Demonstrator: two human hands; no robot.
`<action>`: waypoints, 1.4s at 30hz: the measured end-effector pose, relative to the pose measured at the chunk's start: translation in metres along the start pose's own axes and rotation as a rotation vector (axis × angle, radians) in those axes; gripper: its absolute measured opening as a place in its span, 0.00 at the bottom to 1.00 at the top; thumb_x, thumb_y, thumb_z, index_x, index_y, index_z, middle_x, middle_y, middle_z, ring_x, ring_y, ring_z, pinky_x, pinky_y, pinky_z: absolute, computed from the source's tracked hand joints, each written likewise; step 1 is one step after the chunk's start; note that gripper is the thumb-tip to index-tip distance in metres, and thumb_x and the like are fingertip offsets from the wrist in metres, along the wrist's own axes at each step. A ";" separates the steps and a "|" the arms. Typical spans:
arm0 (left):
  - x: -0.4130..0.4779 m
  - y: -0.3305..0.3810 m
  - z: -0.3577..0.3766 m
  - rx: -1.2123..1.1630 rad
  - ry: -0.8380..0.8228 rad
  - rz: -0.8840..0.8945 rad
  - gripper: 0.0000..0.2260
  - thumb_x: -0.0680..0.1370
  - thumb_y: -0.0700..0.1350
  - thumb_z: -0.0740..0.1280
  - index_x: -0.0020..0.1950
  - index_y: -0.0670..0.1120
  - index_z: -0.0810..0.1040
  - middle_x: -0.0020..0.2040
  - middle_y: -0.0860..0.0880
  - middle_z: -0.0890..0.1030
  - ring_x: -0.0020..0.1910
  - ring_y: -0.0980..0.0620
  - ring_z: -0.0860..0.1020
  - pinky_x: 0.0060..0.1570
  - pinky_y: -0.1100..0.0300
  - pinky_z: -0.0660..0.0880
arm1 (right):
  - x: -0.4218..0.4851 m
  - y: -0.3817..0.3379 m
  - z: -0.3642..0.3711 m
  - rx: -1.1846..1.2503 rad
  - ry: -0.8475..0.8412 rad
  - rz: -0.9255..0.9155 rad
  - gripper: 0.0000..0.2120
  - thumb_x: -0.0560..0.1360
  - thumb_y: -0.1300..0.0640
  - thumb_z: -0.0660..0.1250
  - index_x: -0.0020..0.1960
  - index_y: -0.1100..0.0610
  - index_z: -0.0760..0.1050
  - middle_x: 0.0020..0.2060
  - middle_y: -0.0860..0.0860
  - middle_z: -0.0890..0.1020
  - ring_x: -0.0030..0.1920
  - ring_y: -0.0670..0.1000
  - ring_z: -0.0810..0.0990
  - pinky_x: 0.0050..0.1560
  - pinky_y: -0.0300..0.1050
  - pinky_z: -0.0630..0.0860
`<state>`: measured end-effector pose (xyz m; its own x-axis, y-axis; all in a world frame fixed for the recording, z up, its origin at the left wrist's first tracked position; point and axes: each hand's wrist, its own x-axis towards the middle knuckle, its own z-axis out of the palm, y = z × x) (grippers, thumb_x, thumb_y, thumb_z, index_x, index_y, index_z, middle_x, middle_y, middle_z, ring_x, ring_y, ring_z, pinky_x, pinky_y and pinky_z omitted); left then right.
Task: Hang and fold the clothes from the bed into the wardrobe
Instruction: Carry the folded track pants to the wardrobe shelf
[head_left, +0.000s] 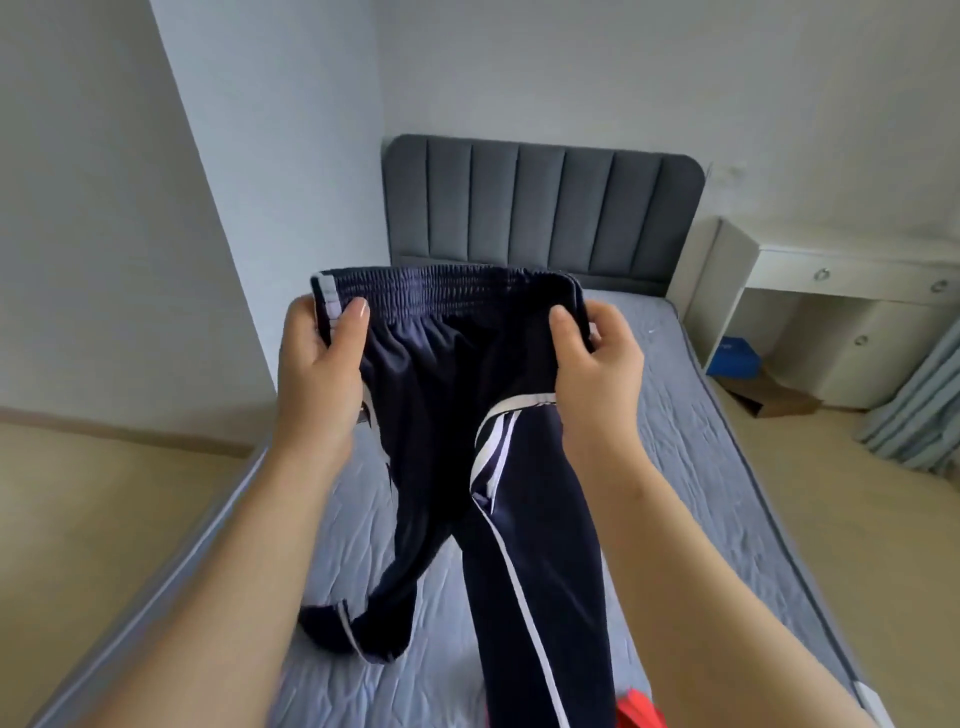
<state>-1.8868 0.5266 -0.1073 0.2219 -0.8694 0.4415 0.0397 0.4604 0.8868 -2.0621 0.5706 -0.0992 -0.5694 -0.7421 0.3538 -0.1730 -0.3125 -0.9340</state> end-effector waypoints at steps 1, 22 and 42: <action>0.008 0.012 0.004 -0.031 0.001 0.030 0.04 0.72 0.54 0.63 0.38 0.57 0.72 0.38 0.59 0.73 0.40 0.59 0.72 0.46 0.63 0.69 | 0.006 -0.014 0.001 0.031 0.001 -0.034 0.05 0.77 0.55 0.64 0.42 0.50 0.75 0.34 0.47 0.74 0.33 0.41 0.70 0.37 0.36 0.71; 0.011 -0.023 0.018 0.347 -0.250 -0.206 0.09 0.76 0.44 0.66 0.54 0.44 0.73 0.46 0.51 0.78 0.47 0.52 0.77 0.41 0.62 0.70 | 0.024 0.005 0.006 -0.436 -0.713 0.302 0.27 0.68 0.60 0.74 0.65 0.51 0.70 0.47 0.58 0.81 0.43 0.54 0.82 0.43 0.45 0.79; 0.111 0.127 0.058 0.270 -0.166 0.304 0.08 0.77 0.43 0.65 0.52 0.48 0.66 0.44 0.56 0.72 0.47 0.54 0.70 0.44 0.65 0.64 | 0.095 -0.130 0.025 -0.356 0.067 -0.223 0.15 0.76 0.66 0.52 0.59 0.55 0.66 0.41 0.49 0.73 0.39 0.54 0.75 0.37 0.45 0.69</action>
<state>-1.9135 0.4784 0.0617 0.0236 -0.7285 0.6847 -0.2638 0.6561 0.7071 -2.0736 0.5262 0.0573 -0.5358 -0.6357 0.5558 -0.5577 -0.2278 -0.7982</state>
